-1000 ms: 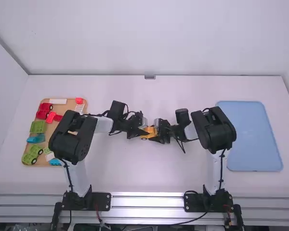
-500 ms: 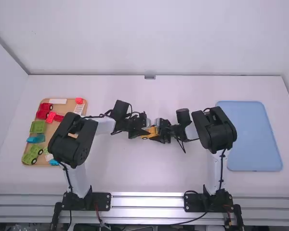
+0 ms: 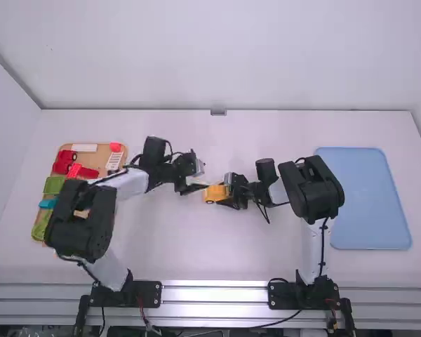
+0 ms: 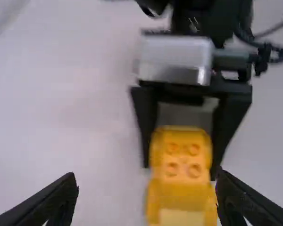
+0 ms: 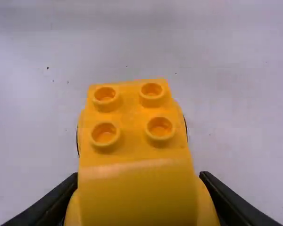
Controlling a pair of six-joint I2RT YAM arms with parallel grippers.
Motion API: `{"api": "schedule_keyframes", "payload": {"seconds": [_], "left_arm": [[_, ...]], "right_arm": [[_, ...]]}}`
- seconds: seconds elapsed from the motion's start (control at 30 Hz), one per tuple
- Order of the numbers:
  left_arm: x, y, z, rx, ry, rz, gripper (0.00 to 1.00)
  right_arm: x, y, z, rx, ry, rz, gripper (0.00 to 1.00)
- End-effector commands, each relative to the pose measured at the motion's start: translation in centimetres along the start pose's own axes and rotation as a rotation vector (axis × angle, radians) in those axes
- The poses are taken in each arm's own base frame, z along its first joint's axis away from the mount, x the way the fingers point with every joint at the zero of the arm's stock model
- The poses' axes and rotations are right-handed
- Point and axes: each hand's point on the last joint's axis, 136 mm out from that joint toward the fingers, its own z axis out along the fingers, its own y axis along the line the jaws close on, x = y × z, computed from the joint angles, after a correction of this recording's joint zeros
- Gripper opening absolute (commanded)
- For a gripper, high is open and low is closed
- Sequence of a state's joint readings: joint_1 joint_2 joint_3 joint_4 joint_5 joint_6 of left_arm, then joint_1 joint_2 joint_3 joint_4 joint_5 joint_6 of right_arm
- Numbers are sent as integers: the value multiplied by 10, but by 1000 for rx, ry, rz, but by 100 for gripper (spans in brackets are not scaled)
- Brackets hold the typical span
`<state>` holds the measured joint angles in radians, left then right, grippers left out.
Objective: Assemble lego blocks to make yellow taxi
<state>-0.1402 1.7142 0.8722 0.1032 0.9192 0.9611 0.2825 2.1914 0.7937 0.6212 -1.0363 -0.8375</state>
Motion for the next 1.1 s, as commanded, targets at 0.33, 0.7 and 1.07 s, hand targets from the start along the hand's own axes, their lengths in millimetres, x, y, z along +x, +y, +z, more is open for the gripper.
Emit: {"api": "schedule_keyframes", "payload": {"seconds": [0.33, 0.7, 1.07], "left_arm": [[49, 92, -126, -639, 257, -546, 99], [83, 115, -171, -1037, 281, -912, 99], [69, 111, -241, -1274, 176, -1070, 99]], "right_arm": [[-6, -20, -20, 91, 65, 86, 100], [-46, -26, -89, 269, 363, -15, 99], [-40, -6, -44, 54, 112, -46, 99]]}}
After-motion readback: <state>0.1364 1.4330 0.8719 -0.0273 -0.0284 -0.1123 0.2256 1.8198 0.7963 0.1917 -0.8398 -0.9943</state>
